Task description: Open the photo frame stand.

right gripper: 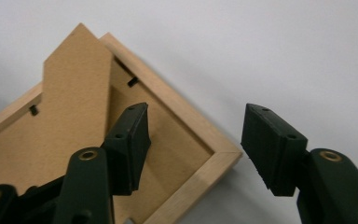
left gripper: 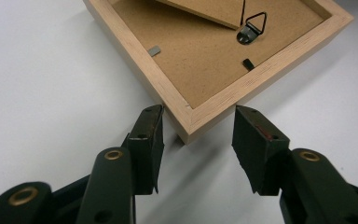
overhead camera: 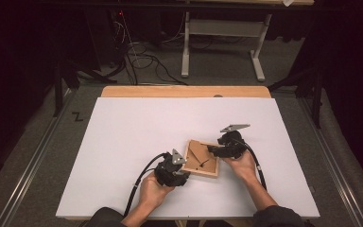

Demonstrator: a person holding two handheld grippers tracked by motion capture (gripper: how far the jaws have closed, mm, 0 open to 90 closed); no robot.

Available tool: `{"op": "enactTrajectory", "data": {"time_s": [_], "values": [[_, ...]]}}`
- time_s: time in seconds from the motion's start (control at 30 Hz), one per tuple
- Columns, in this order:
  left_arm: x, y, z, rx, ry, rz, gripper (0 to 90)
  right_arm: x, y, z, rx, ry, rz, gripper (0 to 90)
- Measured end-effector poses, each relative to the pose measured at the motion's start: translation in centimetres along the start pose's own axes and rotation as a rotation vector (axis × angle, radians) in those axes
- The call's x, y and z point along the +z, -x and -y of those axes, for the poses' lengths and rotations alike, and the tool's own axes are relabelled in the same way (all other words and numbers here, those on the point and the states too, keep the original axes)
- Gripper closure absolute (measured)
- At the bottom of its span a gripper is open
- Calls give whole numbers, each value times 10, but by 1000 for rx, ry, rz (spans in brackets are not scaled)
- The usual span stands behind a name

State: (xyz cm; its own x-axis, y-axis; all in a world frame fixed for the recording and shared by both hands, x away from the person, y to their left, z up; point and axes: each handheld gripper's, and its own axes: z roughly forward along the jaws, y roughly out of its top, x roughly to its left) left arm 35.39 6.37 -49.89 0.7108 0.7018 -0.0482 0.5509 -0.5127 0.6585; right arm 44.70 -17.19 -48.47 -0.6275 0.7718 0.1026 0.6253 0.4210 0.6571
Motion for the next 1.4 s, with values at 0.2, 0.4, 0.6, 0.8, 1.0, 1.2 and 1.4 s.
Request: {"op": "enactTrajectory", "data": {"time_s": [0.2,0.4,0.6,0.8,1.0,1.2,1.4], "values": [[-1,-2,0,-3,-5,5,530,-3,0,1,-16,-10,-5,445],[-1,-4,1,-14,-14,7,535,-11,-1,10,-13,-11,-9,466],[-2,-8,1,-30,-16,3,545,-25,-4,25,-26,-11,-11,497],[-2,-11,2,-52,-15,2,549,-34,-8,33,-48,-18,-12,546],[-2,-13,2,-59,-11,5,550,-32,-7,31,-72,14,6,645],[-2,-13,2,-64,-3,12,550,-27,-6,28,-65,30,-2,688],[-3,-13,2,-58,-3,19,549,-28,-2,28,-73,33,-5,753]]}}
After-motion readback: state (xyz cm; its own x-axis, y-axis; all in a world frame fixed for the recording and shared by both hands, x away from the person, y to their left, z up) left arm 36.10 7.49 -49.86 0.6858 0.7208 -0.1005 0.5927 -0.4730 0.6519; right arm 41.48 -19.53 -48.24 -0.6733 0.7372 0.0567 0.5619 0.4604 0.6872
